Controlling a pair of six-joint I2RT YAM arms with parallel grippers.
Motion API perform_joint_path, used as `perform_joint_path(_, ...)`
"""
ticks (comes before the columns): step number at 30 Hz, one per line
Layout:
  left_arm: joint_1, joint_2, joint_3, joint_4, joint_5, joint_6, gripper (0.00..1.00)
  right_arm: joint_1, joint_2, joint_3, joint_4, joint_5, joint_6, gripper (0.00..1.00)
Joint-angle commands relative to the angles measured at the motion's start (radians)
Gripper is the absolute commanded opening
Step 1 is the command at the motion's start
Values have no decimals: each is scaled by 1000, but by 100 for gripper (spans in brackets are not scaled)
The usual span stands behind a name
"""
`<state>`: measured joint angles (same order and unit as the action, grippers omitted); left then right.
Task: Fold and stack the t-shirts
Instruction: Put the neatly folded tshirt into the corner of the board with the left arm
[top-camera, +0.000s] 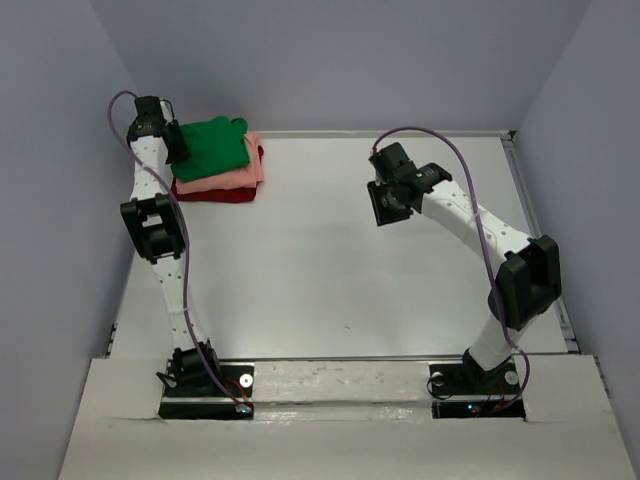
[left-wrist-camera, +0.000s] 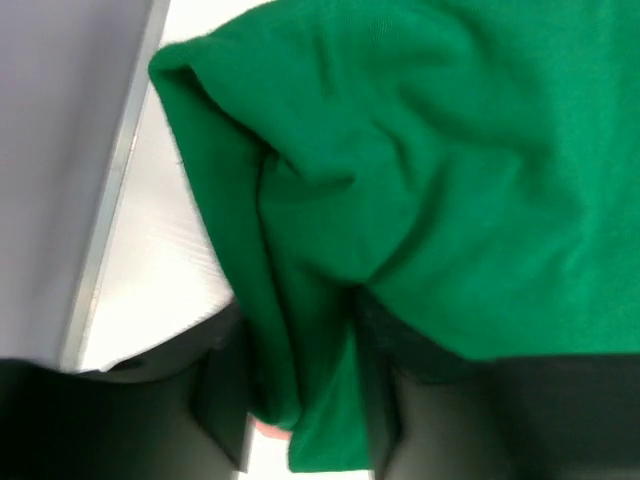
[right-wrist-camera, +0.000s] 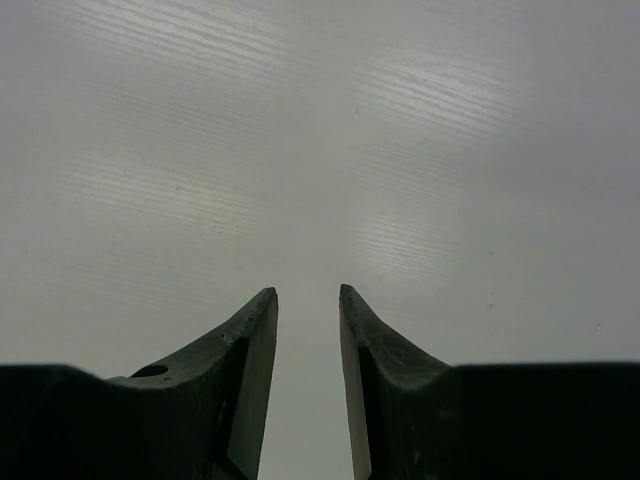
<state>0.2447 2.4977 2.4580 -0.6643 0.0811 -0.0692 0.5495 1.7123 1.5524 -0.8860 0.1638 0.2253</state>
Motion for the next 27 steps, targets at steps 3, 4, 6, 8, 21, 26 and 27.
perform_joint_path(3,-31,-89,9,23,-145,-7,82,7,-40,-32,30,-3,6,37)
perform_joint_path(4,-36,-111,-10,32,-200,-10,88,7,-39,-34,30,-4,8,37)
perform_joint_path(6,-50,-190,-68,57,-246,-9,97,7,-39,-43,39,-7,12,37)
perform_joint_path(8,-73,-236,-88,78,-315,-1,99,7,-40,-55,48,-13,14,37)
perform_joint_path(21,-225,-486,-73,35,-811,-26,99,17,-60,-71,64,62,8,37)
perform_joint_path(26,-309,-602,-188,11,-758,-99,99,17,-86,-100,99,123,2,37)
perform_joint_path(27,-332,-644,-255,9,-750,-125,99,17,-95,-103,108,132,0,38)
